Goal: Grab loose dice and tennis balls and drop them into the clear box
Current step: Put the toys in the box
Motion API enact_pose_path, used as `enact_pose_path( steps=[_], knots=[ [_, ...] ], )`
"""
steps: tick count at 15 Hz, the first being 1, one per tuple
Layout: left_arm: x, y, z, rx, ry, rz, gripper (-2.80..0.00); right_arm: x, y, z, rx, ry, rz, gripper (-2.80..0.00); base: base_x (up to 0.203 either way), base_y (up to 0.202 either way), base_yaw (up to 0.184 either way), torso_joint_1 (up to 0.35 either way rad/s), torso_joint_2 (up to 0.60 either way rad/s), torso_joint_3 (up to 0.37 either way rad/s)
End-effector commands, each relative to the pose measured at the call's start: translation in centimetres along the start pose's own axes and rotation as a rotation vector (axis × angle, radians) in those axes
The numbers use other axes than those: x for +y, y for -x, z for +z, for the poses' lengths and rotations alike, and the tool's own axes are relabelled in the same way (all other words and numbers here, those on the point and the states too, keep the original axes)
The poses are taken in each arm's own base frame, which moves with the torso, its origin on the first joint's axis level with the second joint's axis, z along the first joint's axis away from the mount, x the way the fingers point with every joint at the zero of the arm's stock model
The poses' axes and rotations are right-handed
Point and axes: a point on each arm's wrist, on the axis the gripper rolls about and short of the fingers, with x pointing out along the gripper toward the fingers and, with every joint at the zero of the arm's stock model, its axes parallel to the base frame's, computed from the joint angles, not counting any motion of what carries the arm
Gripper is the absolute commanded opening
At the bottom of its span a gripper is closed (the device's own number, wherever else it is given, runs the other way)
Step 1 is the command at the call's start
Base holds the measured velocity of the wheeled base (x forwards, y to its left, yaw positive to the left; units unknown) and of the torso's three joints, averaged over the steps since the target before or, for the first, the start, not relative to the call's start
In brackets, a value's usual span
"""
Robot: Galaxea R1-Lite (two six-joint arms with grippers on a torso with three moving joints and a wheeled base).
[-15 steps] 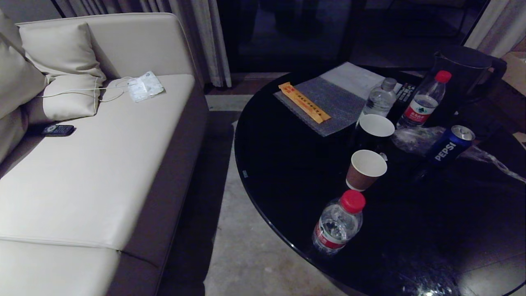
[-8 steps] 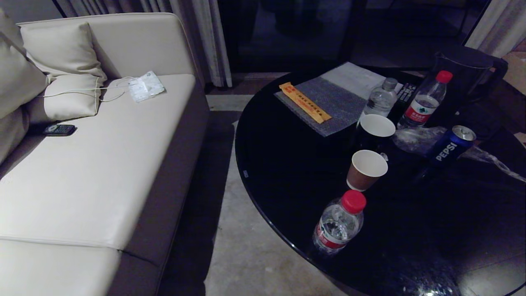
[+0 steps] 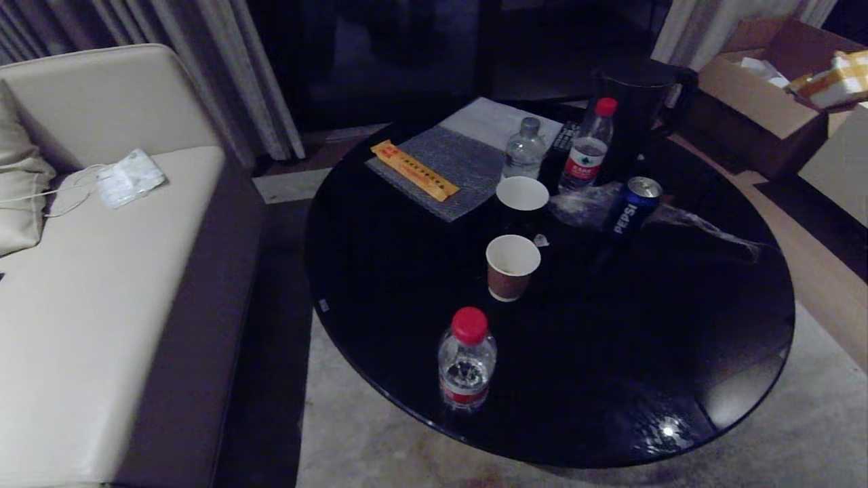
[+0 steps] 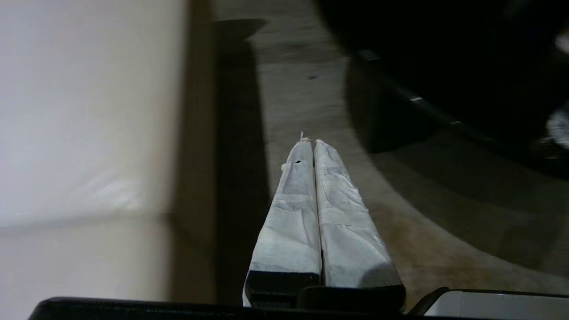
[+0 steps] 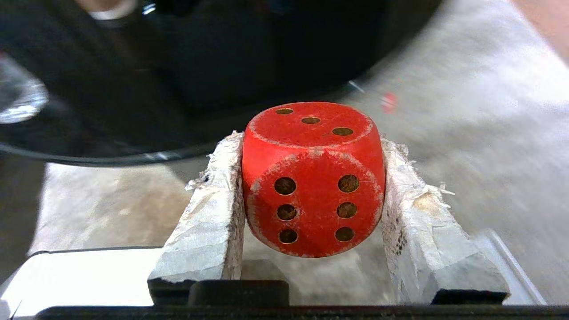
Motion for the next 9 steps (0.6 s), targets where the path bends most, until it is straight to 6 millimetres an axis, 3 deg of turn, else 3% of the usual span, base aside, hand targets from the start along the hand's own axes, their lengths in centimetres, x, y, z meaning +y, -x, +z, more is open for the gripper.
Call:
enact_pose_path(
  steps=[1,3,9],
  knots=[
    [0.0,-0.02,-0.04,0.003,0.002,0.001,-2.8,0.0,-0.02,0.01,0.003,0.0,0.001,-2.8,-0.004,0.01,-0.153,0.002,0.0,0.004],
    [0.0,-0.02,-0.04,0.003,0.002,0.001,-2.8,0.0,-0.02,0.01,0.003,0.0,0.0,-2.8,0.001,0.006,-0.107,0.0,0.0,-0.001],
    [0.0,-0.02,-0.04,0.003,0.002,0.001,-2.8,0.0,-0.02,0.01,0.003,0.0,-0.002,-2.8,0.0,0.0,0.0,0.0,0.0,0.0]
  ],
)
